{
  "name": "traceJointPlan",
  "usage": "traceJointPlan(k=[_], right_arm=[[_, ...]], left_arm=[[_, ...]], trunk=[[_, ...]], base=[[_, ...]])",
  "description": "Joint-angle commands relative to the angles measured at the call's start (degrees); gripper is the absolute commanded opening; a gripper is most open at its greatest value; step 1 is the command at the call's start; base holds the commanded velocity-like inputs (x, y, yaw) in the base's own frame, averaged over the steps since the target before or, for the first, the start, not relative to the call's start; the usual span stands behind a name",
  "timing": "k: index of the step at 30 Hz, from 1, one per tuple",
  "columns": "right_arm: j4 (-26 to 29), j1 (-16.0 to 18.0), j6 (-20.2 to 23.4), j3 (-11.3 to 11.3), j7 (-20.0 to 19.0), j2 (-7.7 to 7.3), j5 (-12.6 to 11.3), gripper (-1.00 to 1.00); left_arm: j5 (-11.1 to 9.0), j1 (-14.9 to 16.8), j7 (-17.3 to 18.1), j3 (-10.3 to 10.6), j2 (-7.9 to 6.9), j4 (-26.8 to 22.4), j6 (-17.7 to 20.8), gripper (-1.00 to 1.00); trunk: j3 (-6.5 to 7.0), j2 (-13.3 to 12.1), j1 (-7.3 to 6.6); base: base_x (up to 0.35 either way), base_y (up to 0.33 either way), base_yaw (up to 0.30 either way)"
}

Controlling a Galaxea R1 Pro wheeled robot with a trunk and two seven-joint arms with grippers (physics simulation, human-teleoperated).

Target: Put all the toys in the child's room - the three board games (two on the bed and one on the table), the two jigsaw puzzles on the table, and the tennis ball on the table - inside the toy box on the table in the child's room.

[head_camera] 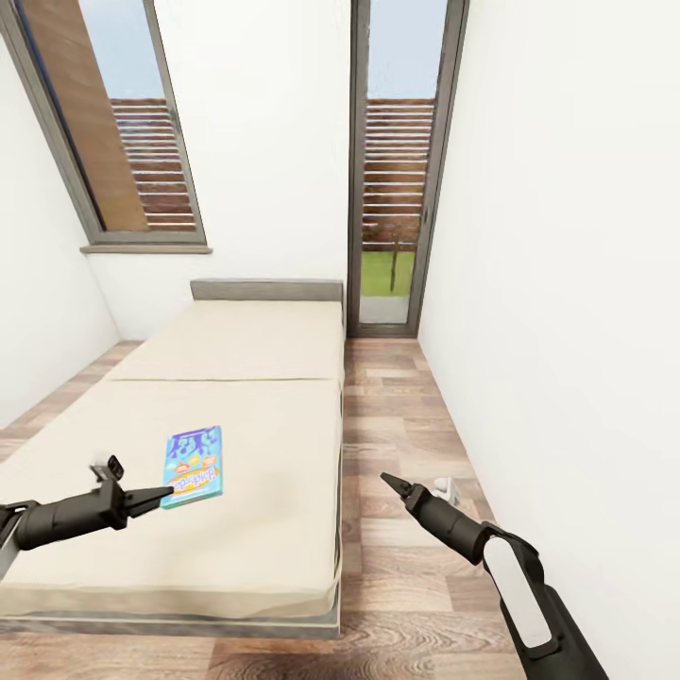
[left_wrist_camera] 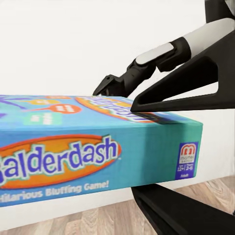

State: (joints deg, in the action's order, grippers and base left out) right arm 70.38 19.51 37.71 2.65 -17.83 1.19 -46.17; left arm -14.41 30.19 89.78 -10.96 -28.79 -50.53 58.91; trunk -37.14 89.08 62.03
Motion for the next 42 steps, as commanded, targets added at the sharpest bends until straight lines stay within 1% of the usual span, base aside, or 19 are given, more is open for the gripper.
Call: traceJointPlan(k=[1, 2, 5, 8, 18, 20, 21, 22, 26, 30, 32, 34, 35, 38, 39, 41, 42], right_arm=[[0.0, 0.03, 0.4, 0.21, -0.15, 0.08, -0.04, 1.0], [-0.03, 0.04, 0.35, 0.23, -0.11, 0.1, -0.02, 1.0], [-0.05, 0.05, 0.29, 0.24, -0.02, 0.16, 0.01, 1.0], [-0.02, 0.02, 0.27, 0.21, 0.03, 0.15, 0.02, 1.0], [-0.06, 0.05, 0.18, 0.28, 0.11, 0.03, 0.04, 1.0], [-0.29, 0.07, -0.34, 0.31, 0.14, 0.04, 0.03, 1.0], [-0.58, 0.08, -1.95, 0.27, 0.13, 0.04, 0.03, 1.0], [-0.63, 0.09, -2.58, 0.23, 0.16, 0.04, 0.03, 1.0], [-0.82, 0.04, -3.3, 0.19, 0.43, -0.03, 0.07, 1.0], [-0.58, 0.08, -3.35, 0.17, 2.99, -0.2, 0.1, 1.0], [-0.52, 0.08, -3.21, 0.13, 5.03, -0.25, 0.08, 1.0], [-0.58, 0.12, -2.47, 0.14, 6.76, -0.26, 0.04, 1.0], [-0.46, 0.16, -1.44, 0.15, 7.62, -0.25, 0.04, 1.0], [-0.18, 0.29, 0.87, 0.15, 8.89, -0.14, 0.11, 1.0], [-0.21, 0.57, 1.65, 0.04, 9.75, -0.04, 0.5, 1.0], [-0.35, 1.2, 2.37, -0.54, 11.93, 0.04, 2.15, 1.0], [-0.41, 1.63, 2.66, -1.02, 13.67, 0.16, 3.68, 1.0]], left_arm=[[0.0, 0.03, 0.22, 0.46, -0.03, 0.0, 0.59, -1.0], [0.0, 0.05, 0.22, 1.29, -0.06, 0.0, 0.59, -1.0], [0.0, 0.1, 0.22, 2.28, -0.12, 0.0, 0.59, -1.0], [0.0, 0.12, 0.22, 2.7, -0.15, 0.0, 0.56, -1.0], [0.0, 0.19, 0.22, 3.03, -0.12, 0.0, 0.5, -1.0], [0.0, 0.19, 0.22, 3.04, -0.08, 0.0, 0.5, -1.0], [0.0, 0.21, 0.22, 3.04, -0.08, 0.0, 0.5, -1.0], [-0.03, 0.21, 0.22, 3.04, -0.1, 0.0, 0.5, -1.0], [-0.07, 0.16, 0.22, 3.04, -0.03, 0.01, 0.5, -1.0], [-0.09, 0.14, 0.22, 3.08, 0.26, 0.0, 0.48, -1.0], [-0.09, 0.14, 0.22, 3.17, 0.28, 0.0, 0.46, -1.0], [-0.09, 0.17, 0.22, 3.16, 0.15, 0.0, 0.45, -1.0], [-0.11, 0.17, 0.22, 3.01, -0.01, 0.0, 0.47, -1.0], [-0.19, 0.17, 0.22, 2.8, -0.57, 0.0, 0.49, -1.0], [-0.2, 0.16, 0.22, 2.79, -0.87, 0.0, 0.49, -1.0], [-0.16, 0.14, 0.22, 2.83, -1.19, 0.0, 0.5, -1.0], [-0.13, 0.14, 0.22, 2.88, -1.31, 0.0, 0.48, -1.0]], trunk=[[0.13, -0.39, -0.23], [0.31, -0.79, -0.45], [0.85, -1.99, -1.11], [1.39, -3.2, -1.77], [3.18, -7.21, -3.96], [3.54, -8.01, -4.4], [3.72, -8.41, -4.62], [3.9, -8.81, -4.84], [4.62, -10.41, -5.72], [5.34, -12.02, -6.6], [5.7, -12.82, -7.04], [6.06, -13.62, -7.48], [6.24, -14.02, -7.7], [6.77, -15.23, -8.36], [6.95, -15.63, -8.58], [7.31, -16.43, -9.02], [7.49, -16.83, -9.24]], base=[[0.0, 0.0, 0.0], [0.0, 0.0, 0.0], [-0.015, 0.0, 0.0], [-0.098, 0.0, 0.0], [-0.176, 0.0, 0.0], [-0.039, 0.0, 0.0], [-0.014, 0.0, 0.0], [-0.009, 0.0, 0.0], [-0.005, 0.0, 0.0], [-0.001, 0.0, 0.0], [0.0, 0.0, 0.0], [0.0, 0.0, 0.0], [0.0, 0.0, 0.0], [0.0, 0.0, 0.0], [0.0, 0.0, 0.0], [0.0, 0.0, 0.0], [0.0, 0.0, 0.0]])
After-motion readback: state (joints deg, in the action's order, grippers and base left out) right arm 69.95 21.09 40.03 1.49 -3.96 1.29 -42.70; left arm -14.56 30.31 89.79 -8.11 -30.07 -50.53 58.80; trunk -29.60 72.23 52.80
